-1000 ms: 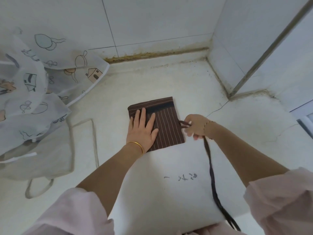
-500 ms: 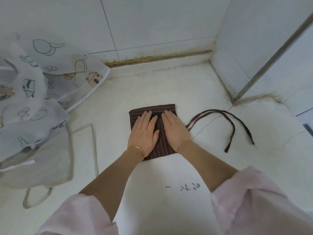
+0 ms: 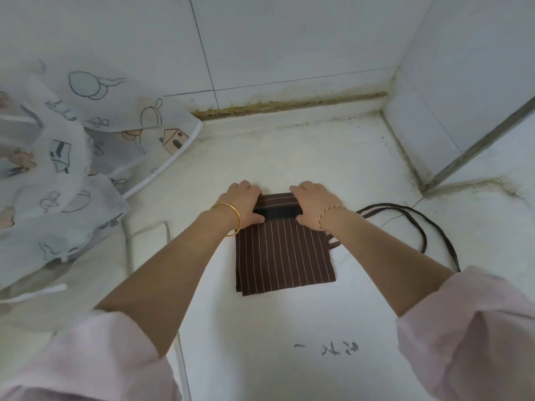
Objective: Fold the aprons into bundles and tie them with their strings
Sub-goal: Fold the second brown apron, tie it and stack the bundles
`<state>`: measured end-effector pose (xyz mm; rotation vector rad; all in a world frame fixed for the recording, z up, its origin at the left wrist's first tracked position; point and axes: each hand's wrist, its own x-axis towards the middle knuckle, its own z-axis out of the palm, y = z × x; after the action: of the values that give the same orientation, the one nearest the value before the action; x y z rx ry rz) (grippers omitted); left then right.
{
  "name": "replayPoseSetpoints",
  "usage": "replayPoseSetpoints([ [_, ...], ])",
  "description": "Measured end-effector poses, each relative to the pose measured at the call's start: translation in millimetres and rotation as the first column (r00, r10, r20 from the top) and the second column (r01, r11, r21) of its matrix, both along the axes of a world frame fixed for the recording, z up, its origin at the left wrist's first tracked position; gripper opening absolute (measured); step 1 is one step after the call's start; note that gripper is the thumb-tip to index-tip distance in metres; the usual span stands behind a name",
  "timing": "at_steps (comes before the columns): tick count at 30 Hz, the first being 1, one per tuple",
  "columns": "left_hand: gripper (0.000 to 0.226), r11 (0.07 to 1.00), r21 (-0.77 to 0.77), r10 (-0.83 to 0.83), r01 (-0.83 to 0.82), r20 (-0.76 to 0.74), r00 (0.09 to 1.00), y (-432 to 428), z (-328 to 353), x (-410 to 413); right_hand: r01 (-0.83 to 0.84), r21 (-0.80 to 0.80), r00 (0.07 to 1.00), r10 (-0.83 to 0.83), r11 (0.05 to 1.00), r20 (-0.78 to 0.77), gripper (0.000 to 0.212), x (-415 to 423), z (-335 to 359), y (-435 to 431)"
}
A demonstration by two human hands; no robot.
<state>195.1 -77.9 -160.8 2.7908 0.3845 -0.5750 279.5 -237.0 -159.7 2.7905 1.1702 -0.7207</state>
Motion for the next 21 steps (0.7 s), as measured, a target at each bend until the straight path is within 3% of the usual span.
replayPoseSetpoints([
  [3,0.05,0.999,-0.042,0.033,-0.035,-0.043,0.999,-4.8,0.6,1.9,0.009,-0.041,1.0,-0.009,0.999,-0.007,0.046,4.4,2.9,5.8],
  [9,0.039,0.993,-0.115,-0.042,0.026,-0.141,0.989,-13.3,2.6,-10.1,-0.078,-0.208,0.994,0.059,0.975,-0.097,0.037,-1.5,12.3,11.2],
  [11,0.032,0.994,-0.097,-0.054,0.044,-0.103,0.993,-17.0,5.4,-14.3,-0.09,-0.182,0.99,0.069,0.979,-0.119,0.032,-3.9,14.2,6.2],
  [14,0.028,0.979,-0.202,0.035,-0.029,0.027,0.999,-16.6,27.4,-19.0,-0.012,0.003,0.993,0.012,1.0,-0.113,0.02,-6.7,32.0,-4.5],
  [16,0.029,0.988,-0.153,0.069,-0.037,0.212,0.975,-15.2,52.9,-16.0,0.011,0.218,0.995,-0.032,0.976,0.093,0.021,-4.2,52.5,-6.9],
  [18,0.031,0.999,0.009,0.035,-0.044,0.47,0.882,-19.3,76.0,-16.5,-0.063,0.433,0.919,-0.117,0.899,0.377,0.034,-2.1,71.7,-10.4],
  [21,0.032,0.99,0.143,-0.095,-0.005,0.684,0.723,-33.5,80.7,-26.1,-0.197,0.514,0.776,-0.188,0.835,0.602,0.045,-5.9,71.9,-22.6],
])
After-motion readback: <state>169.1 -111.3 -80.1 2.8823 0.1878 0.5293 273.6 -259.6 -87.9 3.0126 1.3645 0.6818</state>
